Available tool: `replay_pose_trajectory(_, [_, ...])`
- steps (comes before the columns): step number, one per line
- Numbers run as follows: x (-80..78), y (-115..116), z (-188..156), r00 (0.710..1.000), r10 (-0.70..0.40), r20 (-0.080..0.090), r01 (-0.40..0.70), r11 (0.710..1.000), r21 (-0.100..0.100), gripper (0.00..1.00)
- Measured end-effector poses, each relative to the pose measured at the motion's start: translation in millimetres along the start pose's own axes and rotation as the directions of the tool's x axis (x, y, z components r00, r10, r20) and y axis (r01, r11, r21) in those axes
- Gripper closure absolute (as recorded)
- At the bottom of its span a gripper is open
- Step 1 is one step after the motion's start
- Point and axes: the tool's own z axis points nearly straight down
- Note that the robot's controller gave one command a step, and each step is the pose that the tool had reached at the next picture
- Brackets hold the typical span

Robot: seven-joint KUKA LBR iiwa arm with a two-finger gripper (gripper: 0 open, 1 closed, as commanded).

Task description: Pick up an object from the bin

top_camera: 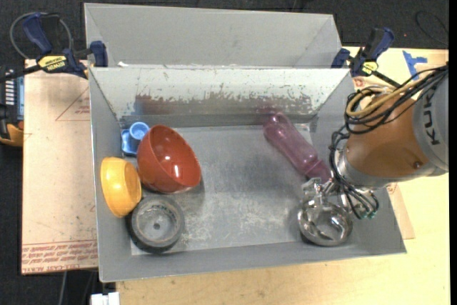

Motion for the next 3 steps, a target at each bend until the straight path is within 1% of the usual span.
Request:
replay_pose_trajectory(2, [-2.0,0.7,-43.0,1.000,-0.001,0.002,0.001,1.000,0.000,1.00])
replay_pose_trajectory(3, [-2.7,1.4,-76.4,1.000,-0.002,0.001,0.002,1.000,-0.001,1.00])
